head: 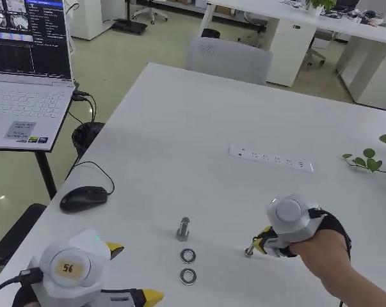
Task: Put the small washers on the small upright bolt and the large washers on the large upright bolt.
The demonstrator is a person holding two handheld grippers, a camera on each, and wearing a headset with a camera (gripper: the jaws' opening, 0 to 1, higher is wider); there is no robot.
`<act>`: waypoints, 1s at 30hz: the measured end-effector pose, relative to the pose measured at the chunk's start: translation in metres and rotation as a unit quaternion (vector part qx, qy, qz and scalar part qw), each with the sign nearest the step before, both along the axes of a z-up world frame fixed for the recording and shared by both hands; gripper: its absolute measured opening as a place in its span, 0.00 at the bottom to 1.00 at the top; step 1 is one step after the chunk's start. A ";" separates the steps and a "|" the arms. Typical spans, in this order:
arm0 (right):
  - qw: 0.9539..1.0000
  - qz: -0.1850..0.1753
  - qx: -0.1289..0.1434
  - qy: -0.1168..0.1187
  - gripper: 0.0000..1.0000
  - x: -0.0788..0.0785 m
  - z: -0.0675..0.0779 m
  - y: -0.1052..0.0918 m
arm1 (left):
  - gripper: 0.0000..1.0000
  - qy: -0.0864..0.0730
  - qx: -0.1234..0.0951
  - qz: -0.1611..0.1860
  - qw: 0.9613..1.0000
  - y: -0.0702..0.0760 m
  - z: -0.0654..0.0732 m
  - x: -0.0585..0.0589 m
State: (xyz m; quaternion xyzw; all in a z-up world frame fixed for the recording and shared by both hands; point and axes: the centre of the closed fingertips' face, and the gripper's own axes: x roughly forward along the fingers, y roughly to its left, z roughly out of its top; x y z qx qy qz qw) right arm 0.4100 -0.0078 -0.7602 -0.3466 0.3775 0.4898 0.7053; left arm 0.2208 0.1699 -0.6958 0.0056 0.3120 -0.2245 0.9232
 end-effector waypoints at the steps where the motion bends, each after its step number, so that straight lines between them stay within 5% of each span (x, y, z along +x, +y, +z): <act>1: 1.000 0.001 -0.002 0.000 0.13 -0.001 0.001 0.000 | 0.69 0.000 0.000 0.000 1.000 0.000 0.000 0.000; 30: 0.999 0.014 -0.030 0.010 0.13 0.001 -0.013 -0.001 | 0.69 0.002 -0.001 0.005 1.000 0.002 -0.001 -0.001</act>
